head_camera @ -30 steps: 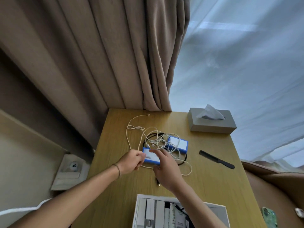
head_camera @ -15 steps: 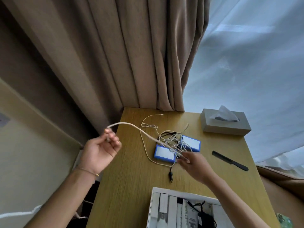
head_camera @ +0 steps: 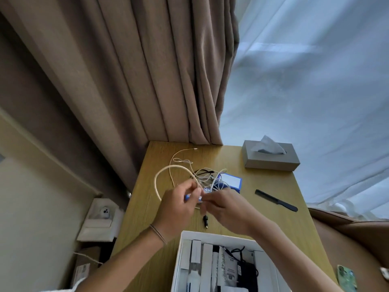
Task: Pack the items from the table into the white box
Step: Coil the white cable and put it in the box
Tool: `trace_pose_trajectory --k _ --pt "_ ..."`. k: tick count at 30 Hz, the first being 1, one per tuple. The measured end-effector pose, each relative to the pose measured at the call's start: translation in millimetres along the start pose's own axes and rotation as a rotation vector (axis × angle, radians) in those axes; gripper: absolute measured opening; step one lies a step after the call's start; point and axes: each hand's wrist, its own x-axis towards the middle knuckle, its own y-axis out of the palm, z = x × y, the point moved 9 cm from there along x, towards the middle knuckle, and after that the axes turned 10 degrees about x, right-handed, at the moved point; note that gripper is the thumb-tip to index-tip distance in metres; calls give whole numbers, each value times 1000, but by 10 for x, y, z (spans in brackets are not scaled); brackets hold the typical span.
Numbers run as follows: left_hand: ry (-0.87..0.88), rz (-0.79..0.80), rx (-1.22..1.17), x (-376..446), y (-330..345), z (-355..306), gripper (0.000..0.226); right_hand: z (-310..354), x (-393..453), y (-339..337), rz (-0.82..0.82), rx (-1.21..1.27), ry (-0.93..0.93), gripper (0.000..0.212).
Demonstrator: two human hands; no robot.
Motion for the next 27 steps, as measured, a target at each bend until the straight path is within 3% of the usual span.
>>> trace_pose_trajectory --k 2,5,9,13,18,22,27 --pt "17 119 -6 -59 119 -139 28 92 -93 -142 -44 33 -33 25" --pt "-115 331 -254 -119 234 -211 41 77 -216 -349 -124 150 -82 34" --pt "-210 469 -652 -154 130 -375 35 -256 -224 -376 -86 565 -72 46" --pt "-287 352 -1140 -48 -232 -367 36 -724 -126 -343 -103 663 21 37" --pt "-355 61 -1413 -50 -843 75 35 -1419 -114 -394 -195 396 166 30" --pt "-401 -192 -1209 -125 -1085 414 42 -1535 -185 -447 -254 266 213 34" --pt "-412 -184 -981 -186 -538 217 28 -645 -61 -231 -141 -61 83 35"
